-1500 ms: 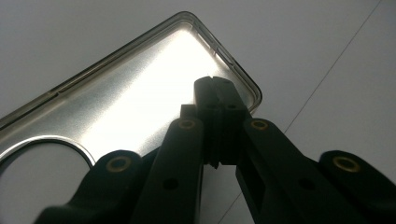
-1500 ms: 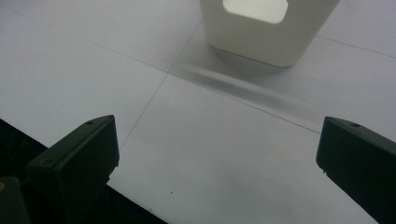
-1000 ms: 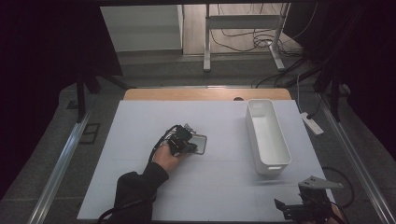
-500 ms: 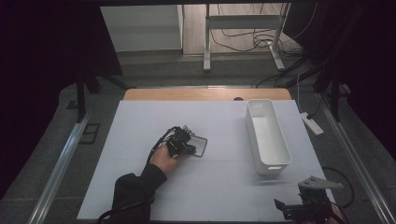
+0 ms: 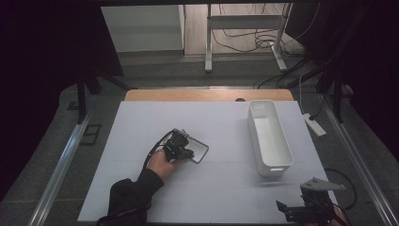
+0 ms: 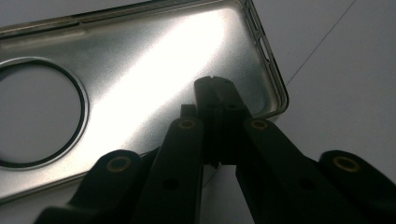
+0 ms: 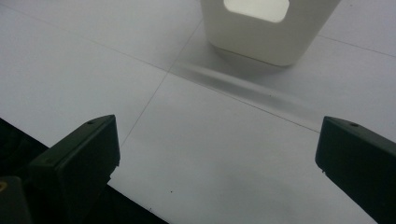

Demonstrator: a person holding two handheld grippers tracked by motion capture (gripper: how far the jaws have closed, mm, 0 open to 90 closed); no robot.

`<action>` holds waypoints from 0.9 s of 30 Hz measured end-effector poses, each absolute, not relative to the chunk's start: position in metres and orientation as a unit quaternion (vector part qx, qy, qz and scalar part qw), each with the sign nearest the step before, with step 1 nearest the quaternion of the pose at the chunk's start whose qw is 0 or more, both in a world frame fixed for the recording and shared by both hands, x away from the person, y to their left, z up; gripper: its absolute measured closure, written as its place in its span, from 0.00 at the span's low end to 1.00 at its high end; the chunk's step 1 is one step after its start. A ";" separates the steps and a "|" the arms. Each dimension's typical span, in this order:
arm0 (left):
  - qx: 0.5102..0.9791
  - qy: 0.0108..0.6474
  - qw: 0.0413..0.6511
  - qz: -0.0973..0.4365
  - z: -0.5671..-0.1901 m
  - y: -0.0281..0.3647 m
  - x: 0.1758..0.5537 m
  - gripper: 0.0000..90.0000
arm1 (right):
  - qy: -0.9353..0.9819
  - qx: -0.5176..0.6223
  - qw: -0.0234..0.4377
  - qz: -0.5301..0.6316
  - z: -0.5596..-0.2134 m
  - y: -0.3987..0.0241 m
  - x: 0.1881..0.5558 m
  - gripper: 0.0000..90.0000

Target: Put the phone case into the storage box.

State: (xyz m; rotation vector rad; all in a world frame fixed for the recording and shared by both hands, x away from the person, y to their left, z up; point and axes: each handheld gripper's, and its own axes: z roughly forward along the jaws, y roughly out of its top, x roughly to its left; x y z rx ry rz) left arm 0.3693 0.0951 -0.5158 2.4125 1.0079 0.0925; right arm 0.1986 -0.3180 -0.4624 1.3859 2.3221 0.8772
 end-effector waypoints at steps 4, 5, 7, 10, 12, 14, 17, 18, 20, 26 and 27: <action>0.890 0.374 0.258 0.034 -0.516 0.099 0.366 0.99 | 0.808 0.482 0.148 0.304 -0.462 -0.318 0.199 0.00; 0.889 0.376 0.258 0.033 -0.516 0.101 0.366 0.99 | 0.808 0.482 0.148 0.304 -0.463 -0.318 0.199 0.00; 0.890 0.375 0.257 0.033 -0.516 0.102 0.365 0.99 | 0.808 0.482 0.148 0.304 -0.462 -0.318 0.199 0.00; 0.891 0.376 0.252 0.036 -0.515 0.106 0.363 0.99 | 0.808 0.482 0.148 0.304 -0.463 -0.318 0.199 0.00; 0.890 0.380 0.251 0.037 -0.515 0.108 0.362 0.99 | 0.808 0.482 0.148 0.304 -0.463 -0.318 0.199 0.00; 0.890 0.380 0.248 0.038 -0.515 0.111 0.361 0.99 | 0.808 0.482 0.148 0.304 -0.463 -0.318 0.199 0.00; 0.889 0.383 0.250 0.038 -0.514 0.116 0.359 0.99 | 0.808 0.482 0.147 0.304 -0.463 -0.318 0.199 0.00; 0.888 0.385 0.250 0.039 -0.514 0.118 0.359 0.99 | 0.808 0.482 0.147 0.304 -0.463 -0.318 0.199 0.00; 0.887 0.386 0.250 0.039 -0.513 0.121 0.358 0.99 | 0.809 0.482 0.147 0.303 -0.463 -0.318 0.199 0.00; 0.884 0.394 0.249 0.038 -0.514 0.130 0.356 0.99 | 0.809 0.481 0.148 0.303 -0.463 -0.317 0.199 0.00; 0.884 0.395 0.248 0.039 -0.514 0.131 0.356 0.99 | 0.809 0.481 0.148 0.303 -0.463 -0.317 0.199 0.00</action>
